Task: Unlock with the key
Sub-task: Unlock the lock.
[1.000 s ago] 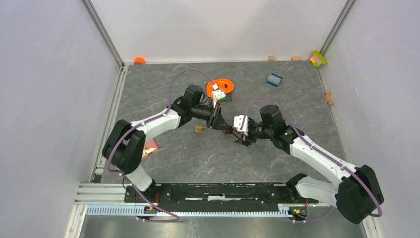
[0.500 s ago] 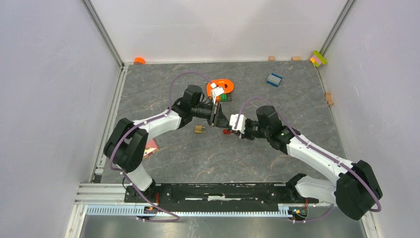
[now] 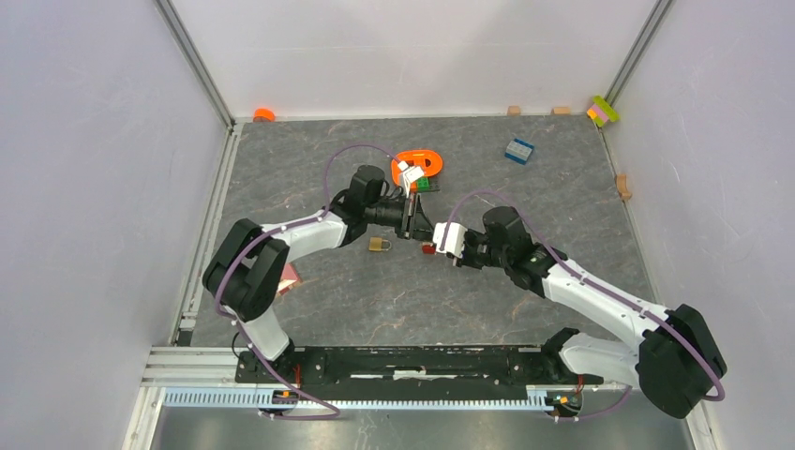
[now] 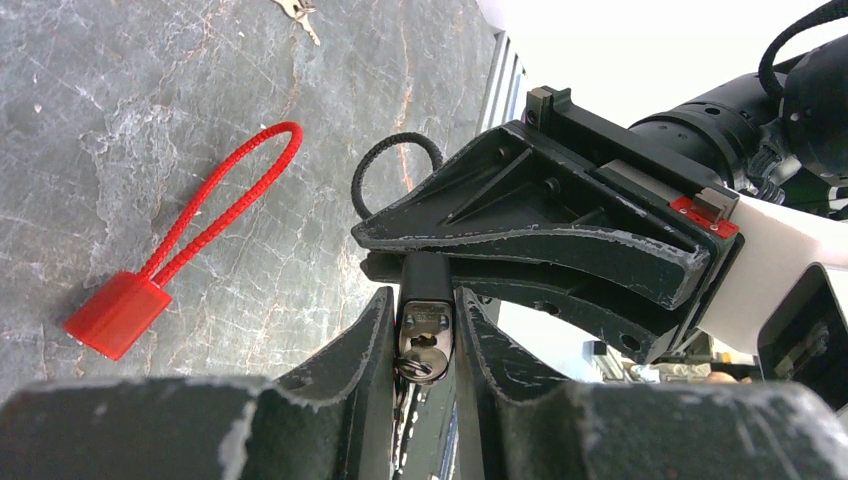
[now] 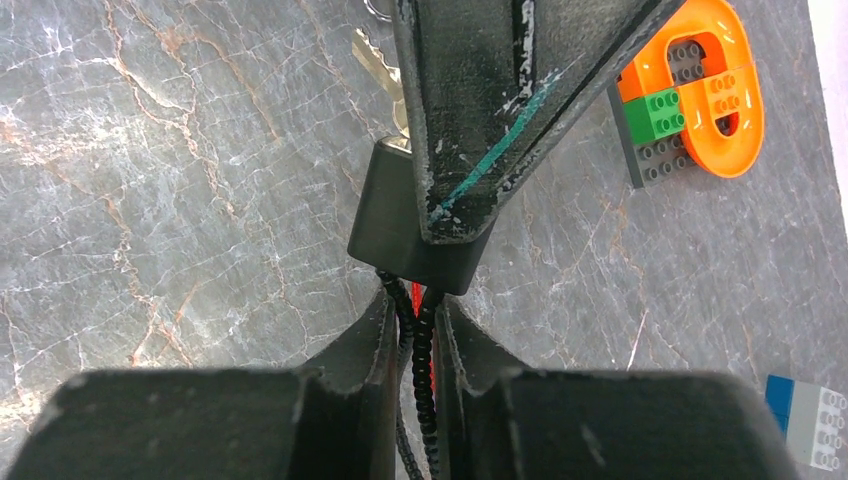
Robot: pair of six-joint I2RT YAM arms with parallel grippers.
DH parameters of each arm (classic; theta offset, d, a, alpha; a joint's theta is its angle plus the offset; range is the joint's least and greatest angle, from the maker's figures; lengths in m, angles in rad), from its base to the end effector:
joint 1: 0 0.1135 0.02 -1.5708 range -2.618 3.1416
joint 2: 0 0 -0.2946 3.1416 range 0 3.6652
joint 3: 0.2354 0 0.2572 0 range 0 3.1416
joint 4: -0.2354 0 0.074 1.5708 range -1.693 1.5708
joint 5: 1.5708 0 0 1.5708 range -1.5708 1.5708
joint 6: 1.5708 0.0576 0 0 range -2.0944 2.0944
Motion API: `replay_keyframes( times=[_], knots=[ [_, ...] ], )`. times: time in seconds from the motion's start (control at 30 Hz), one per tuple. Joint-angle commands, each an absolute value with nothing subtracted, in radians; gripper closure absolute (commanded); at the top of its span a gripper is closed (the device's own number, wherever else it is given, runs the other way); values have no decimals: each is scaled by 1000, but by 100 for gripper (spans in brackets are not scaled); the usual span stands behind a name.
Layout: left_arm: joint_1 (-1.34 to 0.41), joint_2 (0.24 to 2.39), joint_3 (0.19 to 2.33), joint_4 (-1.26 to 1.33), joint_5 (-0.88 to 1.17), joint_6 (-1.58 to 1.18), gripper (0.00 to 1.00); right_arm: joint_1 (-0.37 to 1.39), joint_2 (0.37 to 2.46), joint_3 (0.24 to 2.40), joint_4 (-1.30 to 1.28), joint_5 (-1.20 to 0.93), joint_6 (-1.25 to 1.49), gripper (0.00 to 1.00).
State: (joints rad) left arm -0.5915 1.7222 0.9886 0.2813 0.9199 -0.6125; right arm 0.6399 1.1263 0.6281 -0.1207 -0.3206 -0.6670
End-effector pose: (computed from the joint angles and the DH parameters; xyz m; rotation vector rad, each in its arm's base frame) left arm 0.2968 -0.2546 0.2342 0.6434 2.1547 -1.6382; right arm 0.1869 0.1617 0.2380 -1.4598 1.6097 0.3350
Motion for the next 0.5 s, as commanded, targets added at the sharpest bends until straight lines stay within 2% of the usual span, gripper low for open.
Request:
replay_keyframes(
  times=[0.0, 0.47],
  knots=[
    [-577, 1679, 973, 301, 827, -668, 98, 646, 1122, 639, -87, -336, -655, 82],
    [-526, 1637, 956, 285, 828, -607, 98, 643, 1127, 663, -199, -332, -718, 70]
  ],
)
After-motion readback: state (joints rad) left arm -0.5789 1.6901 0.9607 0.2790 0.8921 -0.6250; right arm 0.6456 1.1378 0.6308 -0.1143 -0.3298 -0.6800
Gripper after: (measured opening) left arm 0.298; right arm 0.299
